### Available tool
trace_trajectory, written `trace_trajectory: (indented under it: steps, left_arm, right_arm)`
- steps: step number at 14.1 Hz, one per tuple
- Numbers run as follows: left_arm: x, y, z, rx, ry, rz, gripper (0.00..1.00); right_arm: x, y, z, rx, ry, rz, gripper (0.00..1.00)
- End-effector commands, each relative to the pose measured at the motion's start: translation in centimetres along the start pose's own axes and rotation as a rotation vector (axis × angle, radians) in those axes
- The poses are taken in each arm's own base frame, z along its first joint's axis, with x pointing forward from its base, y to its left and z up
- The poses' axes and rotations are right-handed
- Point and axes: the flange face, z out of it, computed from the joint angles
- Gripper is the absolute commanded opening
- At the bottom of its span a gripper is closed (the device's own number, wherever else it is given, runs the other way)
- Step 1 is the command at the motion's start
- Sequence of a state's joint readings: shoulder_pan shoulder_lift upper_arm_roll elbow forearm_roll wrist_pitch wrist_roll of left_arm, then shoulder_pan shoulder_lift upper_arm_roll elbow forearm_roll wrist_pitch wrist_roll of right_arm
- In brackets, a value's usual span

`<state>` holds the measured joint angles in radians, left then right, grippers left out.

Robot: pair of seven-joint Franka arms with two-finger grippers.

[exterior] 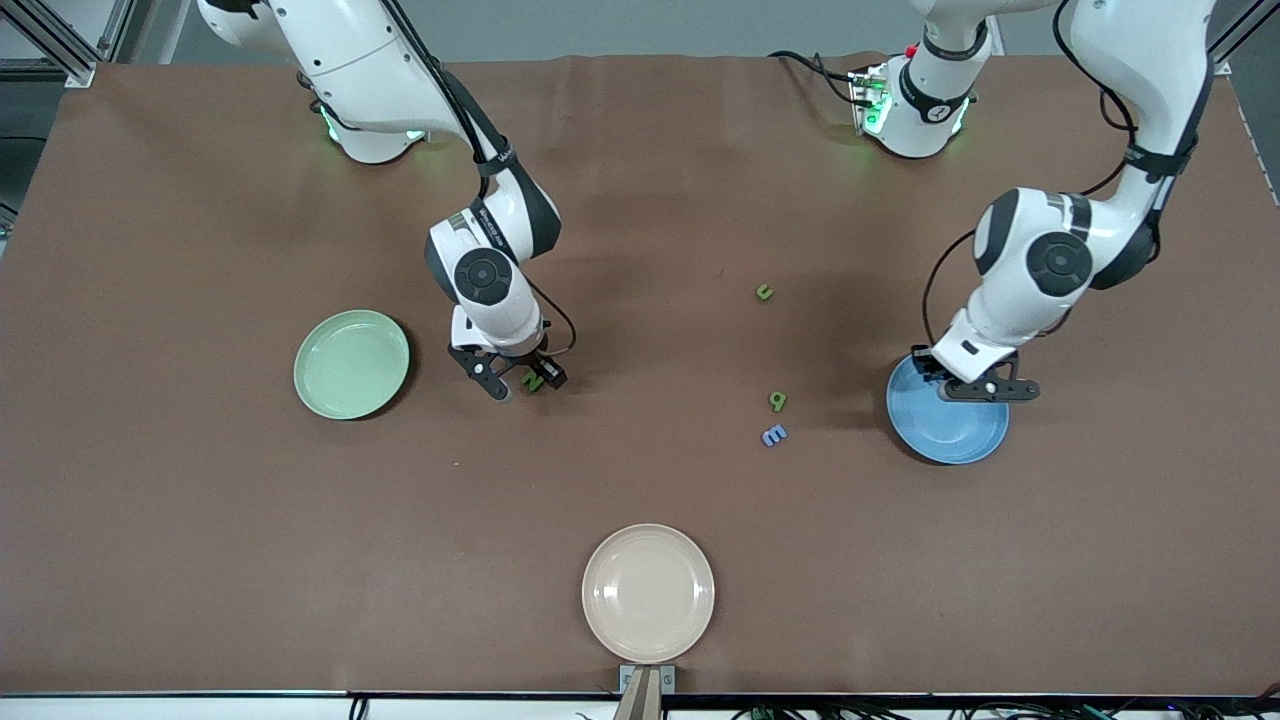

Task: Sort upper and lower case letters into plates
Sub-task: 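Carry the x to the blue plate while the right gripper reaches letters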

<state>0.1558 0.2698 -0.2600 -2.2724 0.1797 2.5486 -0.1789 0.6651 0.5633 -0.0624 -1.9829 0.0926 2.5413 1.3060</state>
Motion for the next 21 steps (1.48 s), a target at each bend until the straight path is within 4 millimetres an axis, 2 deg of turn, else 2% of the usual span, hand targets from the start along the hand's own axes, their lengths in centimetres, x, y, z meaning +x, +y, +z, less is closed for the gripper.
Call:
trace_trajectory:
  steps: [1,2,3,6,9,15,16,17,19,21]
  left_arm:
    - [0.2,-2.7,1.7,0.000,-0.030,0.054,0.07]
    - [0.3,-3.5,2.1,-0.003,-0.034,0.064,0.07]
    - [0.4,-4.0,2.4,-0.002,-0.039,0.074,0.07]
    - [0.8,-6.5,4.0,0.029,-0.052,0.102,0.07]
    - [1.2,-6.7,4.8,0.028,-0.059,0.106,0.07]
    - [1.6,-6.4,5.0,0.024,-0.053,0.104,0.11]
    - [1.6,-6.4,5.0,0.024,-0.053,0.104,0.16]
    - [1.7,-6.4,4.9,0.026,-0.050,0.111,0.40]
    - [1.9,-6.3,4.3,0.030,-0.038,0.115,1.00]
    - [2.4,-5.4,2.7,0.038,-0.018,0.114,1.00]
  right_arm:
    - [0.0,-0.3,0.4,-0.001,0.016,0.009,0.65]
    - [0.1,-0.6,0.2,0.005,0.017,0.009,0.59]
    - [0.3,-0.7,0.0,0.009,0.018,0.010,0.57]
    - [1.2,-1.3,0.2,0.011,0.020,0.022,0.57]
    - [1.6,-1.5,0.3,0.009,0.032,0.007,0.57]
    - [3.4,-2.0,1.0,0.009,0.053,0.003,0.57]
    - [3.6,-2.2,0.8,0.014,0.054,0.004,0.57]
    - [3.8,-2.6,0.5,0.023,0.056,0.006,0.57]
    - [4.8,-3.3,-0.6,0.045,0.059,0.013,0.57]
    - [4.7,-3.4,-0.2,0.043,0.058,0.017,0.57]
